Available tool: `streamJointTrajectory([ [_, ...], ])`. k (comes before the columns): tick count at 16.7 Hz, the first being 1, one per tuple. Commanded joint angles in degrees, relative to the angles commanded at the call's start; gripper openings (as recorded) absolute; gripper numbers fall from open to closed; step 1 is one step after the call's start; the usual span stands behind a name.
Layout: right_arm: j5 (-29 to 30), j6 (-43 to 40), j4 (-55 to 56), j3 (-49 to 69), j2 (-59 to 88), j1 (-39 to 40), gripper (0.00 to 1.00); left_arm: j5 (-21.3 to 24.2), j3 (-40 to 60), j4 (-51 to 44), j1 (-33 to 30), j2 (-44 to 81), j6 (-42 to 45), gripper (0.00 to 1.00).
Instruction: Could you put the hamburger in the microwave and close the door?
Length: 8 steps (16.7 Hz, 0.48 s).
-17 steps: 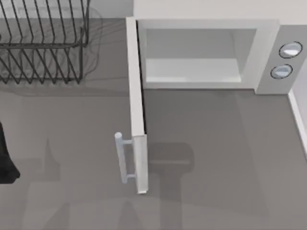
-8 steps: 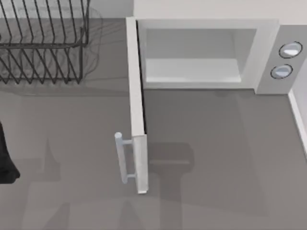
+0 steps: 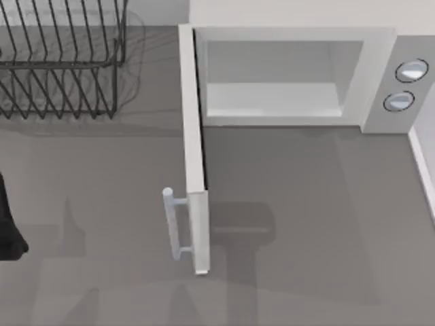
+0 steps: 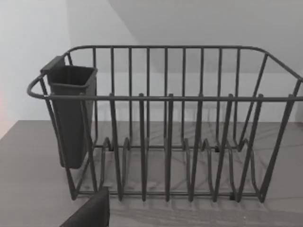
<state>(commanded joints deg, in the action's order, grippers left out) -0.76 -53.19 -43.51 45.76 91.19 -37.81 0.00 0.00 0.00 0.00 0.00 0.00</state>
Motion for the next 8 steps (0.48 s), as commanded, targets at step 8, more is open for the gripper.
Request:
streamJointTrajectory([
  [8,0.0,-0.1,-20.6,12.0,-7.8,-0.2,0.00,0.0,0.0,0.0,0.0,0.0,0.0,1.00],
])
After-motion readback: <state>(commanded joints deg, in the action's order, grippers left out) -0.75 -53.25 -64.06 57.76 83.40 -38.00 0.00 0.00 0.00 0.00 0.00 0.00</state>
